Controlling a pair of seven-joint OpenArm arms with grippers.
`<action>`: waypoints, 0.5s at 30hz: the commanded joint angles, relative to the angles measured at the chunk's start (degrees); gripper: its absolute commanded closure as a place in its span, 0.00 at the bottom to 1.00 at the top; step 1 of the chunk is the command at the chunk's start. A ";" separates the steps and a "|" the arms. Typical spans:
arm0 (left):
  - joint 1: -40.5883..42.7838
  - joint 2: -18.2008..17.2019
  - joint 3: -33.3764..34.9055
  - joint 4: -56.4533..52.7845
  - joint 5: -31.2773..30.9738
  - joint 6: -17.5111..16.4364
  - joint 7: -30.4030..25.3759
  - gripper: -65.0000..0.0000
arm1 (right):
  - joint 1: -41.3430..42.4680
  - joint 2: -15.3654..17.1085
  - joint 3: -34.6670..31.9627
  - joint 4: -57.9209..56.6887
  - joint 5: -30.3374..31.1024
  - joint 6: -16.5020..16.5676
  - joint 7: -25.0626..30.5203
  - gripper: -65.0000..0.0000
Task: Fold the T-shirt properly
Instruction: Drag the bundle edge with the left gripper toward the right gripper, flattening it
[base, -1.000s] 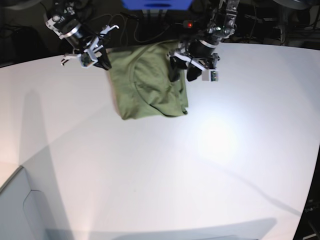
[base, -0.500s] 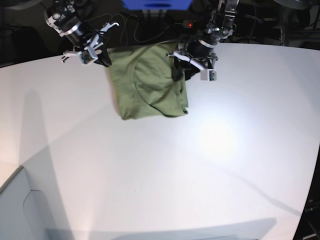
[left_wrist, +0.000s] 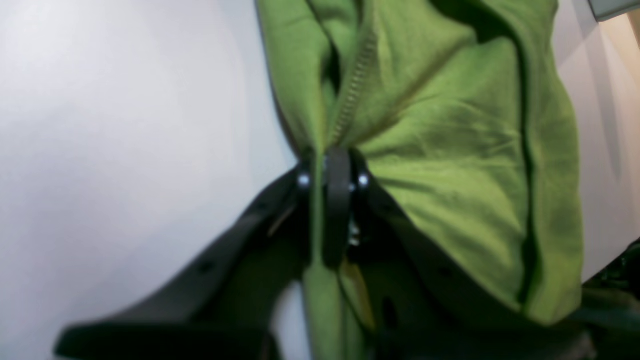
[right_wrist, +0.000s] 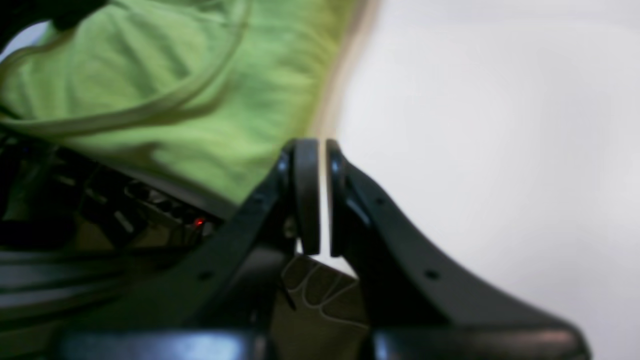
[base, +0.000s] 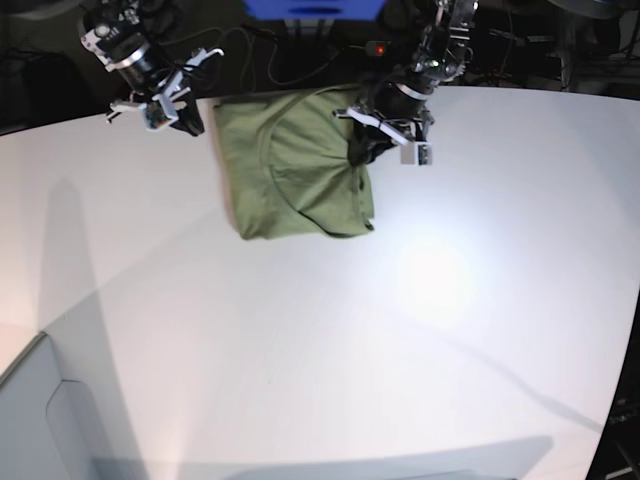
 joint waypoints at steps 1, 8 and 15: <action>-0.24 -0.16 -0.01 0.03 0.99 0.69 2.03 1.00 | -0.35 0.15 0.55 1.15 1.25 1.08 1.55 1.00; -6.05 -7.89 4.12 -0.06 0.82 0.69 2.12 1.00 | -0.35 0.15 7.06 2.03 7.23 1.08 1.20 1.00; -18.09 -17.21 16.87 -1.64 1.26 0.69 2.21 1.00 | -0.43 0.07 13.21 2.30 10.22 1.08 1.20 1.00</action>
